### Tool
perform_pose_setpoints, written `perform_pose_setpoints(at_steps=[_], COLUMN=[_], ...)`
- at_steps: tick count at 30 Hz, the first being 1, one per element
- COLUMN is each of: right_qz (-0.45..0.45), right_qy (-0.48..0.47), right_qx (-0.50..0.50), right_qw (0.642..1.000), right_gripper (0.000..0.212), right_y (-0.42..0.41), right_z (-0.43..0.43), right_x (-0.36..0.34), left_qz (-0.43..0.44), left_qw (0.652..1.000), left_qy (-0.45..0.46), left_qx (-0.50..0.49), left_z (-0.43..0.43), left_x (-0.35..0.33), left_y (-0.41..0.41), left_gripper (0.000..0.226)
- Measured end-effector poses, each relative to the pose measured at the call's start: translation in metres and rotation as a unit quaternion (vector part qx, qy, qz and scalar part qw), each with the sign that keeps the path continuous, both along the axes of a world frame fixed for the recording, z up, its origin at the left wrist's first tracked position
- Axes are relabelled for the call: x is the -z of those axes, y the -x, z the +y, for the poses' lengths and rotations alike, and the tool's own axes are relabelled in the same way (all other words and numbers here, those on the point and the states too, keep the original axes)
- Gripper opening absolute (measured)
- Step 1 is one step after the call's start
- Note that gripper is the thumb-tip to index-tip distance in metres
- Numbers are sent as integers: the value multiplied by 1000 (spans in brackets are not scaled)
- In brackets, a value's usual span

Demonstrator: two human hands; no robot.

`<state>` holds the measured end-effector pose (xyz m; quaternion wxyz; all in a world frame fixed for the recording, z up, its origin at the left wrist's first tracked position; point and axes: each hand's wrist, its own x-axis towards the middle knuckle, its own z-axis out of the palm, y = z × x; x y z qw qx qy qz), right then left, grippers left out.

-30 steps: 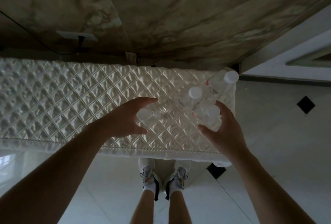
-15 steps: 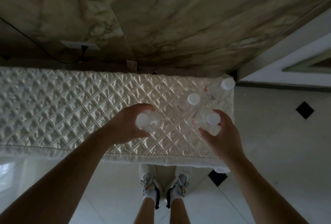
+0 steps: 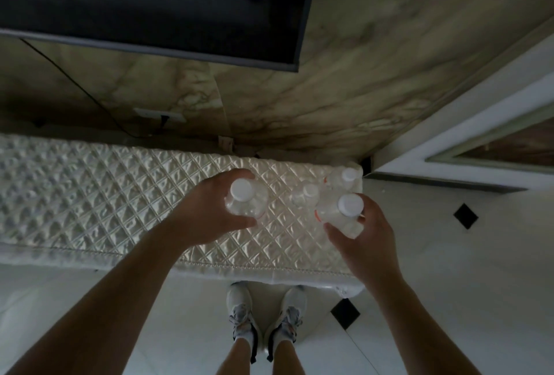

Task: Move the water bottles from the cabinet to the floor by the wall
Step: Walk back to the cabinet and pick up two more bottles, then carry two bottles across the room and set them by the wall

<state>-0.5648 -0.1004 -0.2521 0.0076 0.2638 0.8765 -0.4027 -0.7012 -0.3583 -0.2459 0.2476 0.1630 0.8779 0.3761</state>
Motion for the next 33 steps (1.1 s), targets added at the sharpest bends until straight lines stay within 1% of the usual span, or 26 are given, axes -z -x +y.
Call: perform_pose_setpoints(at_steps=[7,14,19,23,27,30,33], right_qz=[64,102,128,143,149,152,149], right_qy=[2,39,72,103,106,108,111], right_qx=[1,-4,-19,-39,-66,-83,-107], right_qw=[998,994,989,984,981,979,977], right_gripper=[64,65,61,56,56,53,56], right_y=[1,-3,-6,-5,-4,-4,-4], right_z=[-27,-58,-81,-98,-110,-116,-118], right_x=[-83,-164,-217,-250,-269,-279,-284], left_qz=[44,59,88,105,118,126,134], left_qw=[998,992,987,985,983,981,977], left_qy=[-16,-61,-64,-57,-47,-39,-30], left_qx=[-37,-91,-116,-127,-131,-146,-164], left_z=[-18,-39,-58,-76,-89,-98,-103], left_x=[-92,-174,-222,-249,-264,-272,-279], left_y=[-10,-30,-43,-51,-60,-69,-77], left_gripper=[73,69,60,54,61,62,63])
